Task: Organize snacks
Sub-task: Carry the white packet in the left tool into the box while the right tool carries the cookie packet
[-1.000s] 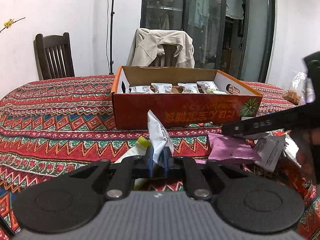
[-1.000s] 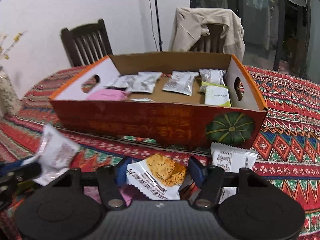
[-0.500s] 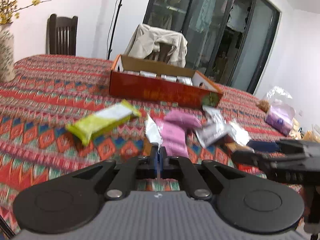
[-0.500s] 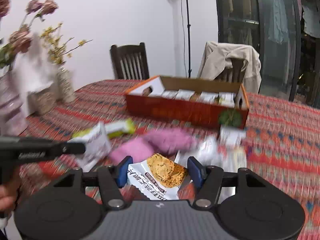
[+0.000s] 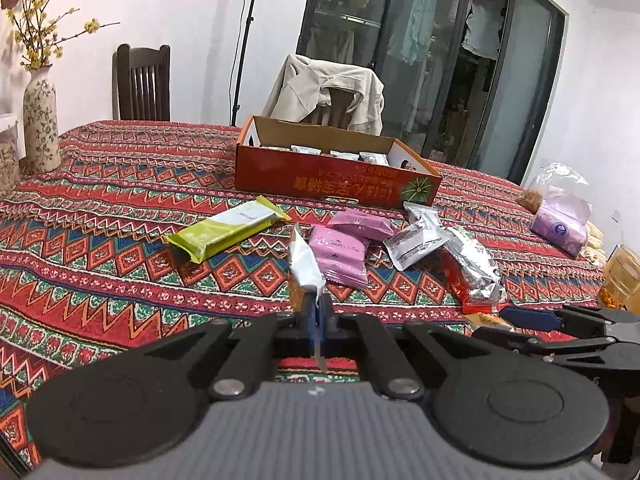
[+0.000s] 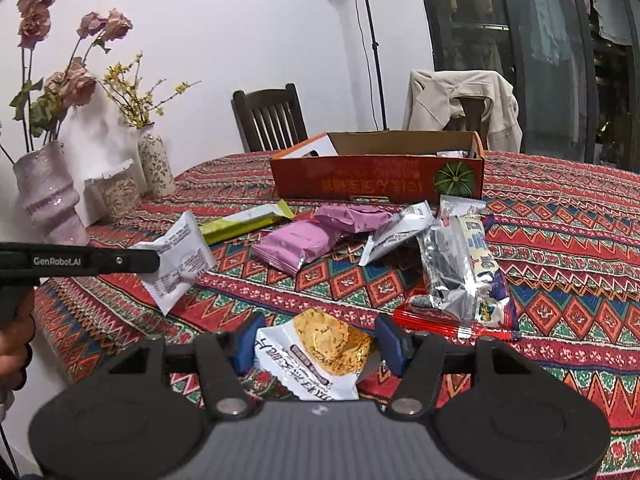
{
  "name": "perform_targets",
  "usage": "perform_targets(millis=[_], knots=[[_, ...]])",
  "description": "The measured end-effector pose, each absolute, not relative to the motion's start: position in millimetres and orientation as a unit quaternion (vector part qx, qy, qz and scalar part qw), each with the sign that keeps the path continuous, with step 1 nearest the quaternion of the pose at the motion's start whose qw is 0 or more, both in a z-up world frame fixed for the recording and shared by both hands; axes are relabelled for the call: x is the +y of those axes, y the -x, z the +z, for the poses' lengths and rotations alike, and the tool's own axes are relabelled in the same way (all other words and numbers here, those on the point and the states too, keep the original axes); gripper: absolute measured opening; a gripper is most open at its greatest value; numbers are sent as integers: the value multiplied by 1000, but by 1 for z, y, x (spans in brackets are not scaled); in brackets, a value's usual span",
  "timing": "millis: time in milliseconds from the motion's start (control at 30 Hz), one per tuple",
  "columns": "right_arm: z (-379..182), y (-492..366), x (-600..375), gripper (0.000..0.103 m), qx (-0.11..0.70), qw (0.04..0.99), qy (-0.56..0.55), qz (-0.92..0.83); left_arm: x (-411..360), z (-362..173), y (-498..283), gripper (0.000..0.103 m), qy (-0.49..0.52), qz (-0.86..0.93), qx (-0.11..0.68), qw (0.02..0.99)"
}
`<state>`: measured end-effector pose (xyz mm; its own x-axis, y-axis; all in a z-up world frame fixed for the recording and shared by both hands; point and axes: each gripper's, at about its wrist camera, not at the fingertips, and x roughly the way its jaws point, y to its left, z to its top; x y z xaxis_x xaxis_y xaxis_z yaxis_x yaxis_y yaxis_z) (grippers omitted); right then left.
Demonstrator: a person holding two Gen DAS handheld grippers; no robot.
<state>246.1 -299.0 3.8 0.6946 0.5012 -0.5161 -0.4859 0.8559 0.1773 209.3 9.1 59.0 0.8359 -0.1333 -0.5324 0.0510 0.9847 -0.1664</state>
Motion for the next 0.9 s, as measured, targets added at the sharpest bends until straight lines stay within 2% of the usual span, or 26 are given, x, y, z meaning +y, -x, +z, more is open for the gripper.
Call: perform_targets(millis=[233,500,667,900], knots=[[6,-255,-300,60,281,919,-15,274,6,71,-228,3,63,-62,272,958],[29,-306,-304,60,245,931,8,269,0,102,-301,3,41,-76,223,971],[51,-366,-304,60,224,932,7,284,-1,119,-369,3,42,-95,212,972],[65,-480,-283,60,241,931,4,273,-3,115,-465,3,59,-103,234,965]])
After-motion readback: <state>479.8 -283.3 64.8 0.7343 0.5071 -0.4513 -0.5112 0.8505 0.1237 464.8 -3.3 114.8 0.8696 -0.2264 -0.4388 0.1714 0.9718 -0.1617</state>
